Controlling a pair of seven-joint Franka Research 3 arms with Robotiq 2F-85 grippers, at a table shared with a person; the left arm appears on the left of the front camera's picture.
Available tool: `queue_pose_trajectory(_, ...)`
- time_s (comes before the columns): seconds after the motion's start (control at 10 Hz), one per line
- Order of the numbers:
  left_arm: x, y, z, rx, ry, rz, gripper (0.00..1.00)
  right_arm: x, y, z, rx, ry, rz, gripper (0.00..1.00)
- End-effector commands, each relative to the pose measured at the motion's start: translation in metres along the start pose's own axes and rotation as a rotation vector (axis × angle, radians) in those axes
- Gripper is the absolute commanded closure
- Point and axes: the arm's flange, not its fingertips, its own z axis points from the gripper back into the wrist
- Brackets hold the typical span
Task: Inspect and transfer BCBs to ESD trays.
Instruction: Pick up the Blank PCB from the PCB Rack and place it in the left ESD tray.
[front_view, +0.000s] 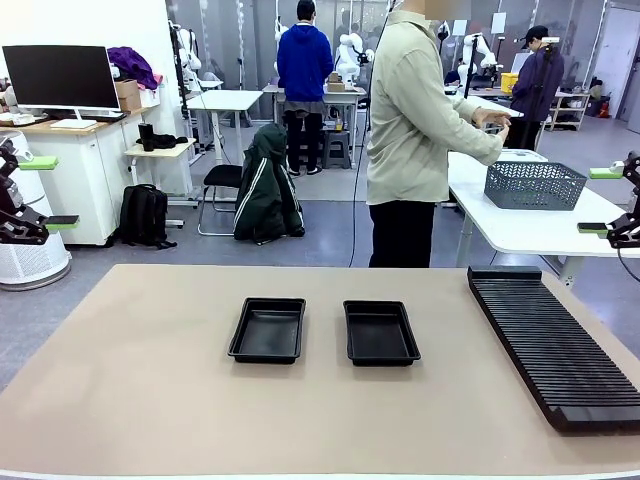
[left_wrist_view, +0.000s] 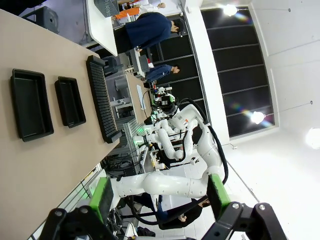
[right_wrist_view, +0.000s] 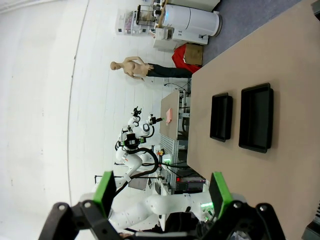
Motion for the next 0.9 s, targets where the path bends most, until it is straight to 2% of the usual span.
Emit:
queue_pose_trajectory(0.0, 0.0001, -0.0006, 0.0003, 0.006, -0.005, -0.003, 0.0, -0.0004, 0.0005, 0.0009, 0.0, -0.002, 0.006, 0.0)
queue_pose_trajectory(0.8, 0.0001, -0.0006, 0.0003, 0.006, -0.005, -0.003, 0.0, -0.0004, 0.0005, 0.0009, 0.0, -0.002, 0.006, 0.0)
